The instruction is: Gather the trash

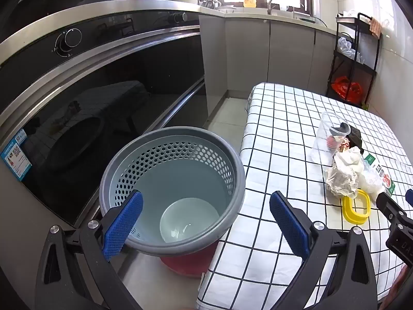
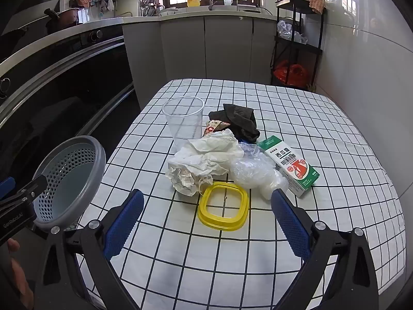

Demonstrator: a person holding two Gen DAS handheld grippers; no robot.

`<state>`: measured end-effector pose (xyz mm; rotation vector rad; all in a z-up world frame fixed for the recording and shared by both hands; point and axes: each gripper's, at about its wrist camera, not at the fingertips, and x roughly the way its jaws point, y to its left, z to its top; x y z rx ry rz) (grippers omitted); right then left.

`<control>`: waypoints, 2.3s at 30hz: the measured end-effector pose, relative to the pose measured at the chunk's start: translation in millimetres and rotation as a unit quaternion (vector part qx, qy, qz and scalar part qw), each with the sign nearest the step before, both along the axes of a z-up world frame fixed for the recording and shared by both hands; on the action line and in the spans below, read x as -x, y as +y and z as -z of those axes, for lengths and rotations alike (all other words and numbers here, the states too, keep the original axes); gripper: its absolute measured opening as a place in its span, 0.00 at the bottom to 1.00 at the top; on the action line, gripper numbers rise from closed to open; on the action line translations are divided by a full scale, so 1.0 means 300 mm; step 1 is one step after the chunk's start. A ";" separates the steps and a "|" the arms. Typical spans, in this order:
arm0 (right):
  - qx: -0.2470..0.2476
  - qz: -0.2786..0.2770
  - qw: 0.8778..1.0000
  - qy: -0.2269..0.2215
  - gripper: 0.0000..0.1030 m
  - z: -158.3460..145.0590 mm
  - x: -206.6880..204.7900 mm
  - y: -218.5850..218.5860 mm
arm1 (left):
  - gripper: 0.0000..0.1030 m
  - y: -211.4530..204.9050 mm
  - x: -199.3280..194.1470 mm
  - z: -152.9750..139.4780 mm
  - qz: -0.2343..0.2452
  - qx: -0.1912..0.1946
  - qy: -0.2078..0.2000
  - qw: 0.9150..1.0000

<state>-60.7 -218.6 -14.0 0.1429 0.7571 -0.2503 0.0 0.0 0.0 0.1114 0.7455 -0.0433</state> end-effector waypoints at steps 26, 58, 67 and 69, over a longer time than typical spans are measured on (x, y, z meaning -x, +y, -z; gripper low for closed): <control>-0.004 -0.002 1.000 -0.008 0.92 -0.003 0.015 -0.007 | 0.94 -0.013 0.007 0.001 0.003 -0.007 -0.005 1.000; -0.003 -0.003 1.000 -0.013 0.92 -0.011 0.011 -0.007 | 0.94 -0.015 0.000 0.005 0.003 -0.007 -0.004 1.000; -0.004 -0.003 1.000 -0.013 0.92 -0.010 0.010 -0.008 | 0.94 -0.009 0.003 0.002 0.002 -0.005 -0.005 1.000; -0.005 -0.003 1.000 -0.012 0.92 -0.009 0.009 -0.008 | 0.94 -0.010 0.002 0.002 0.001 -0.006 -0.005 1.000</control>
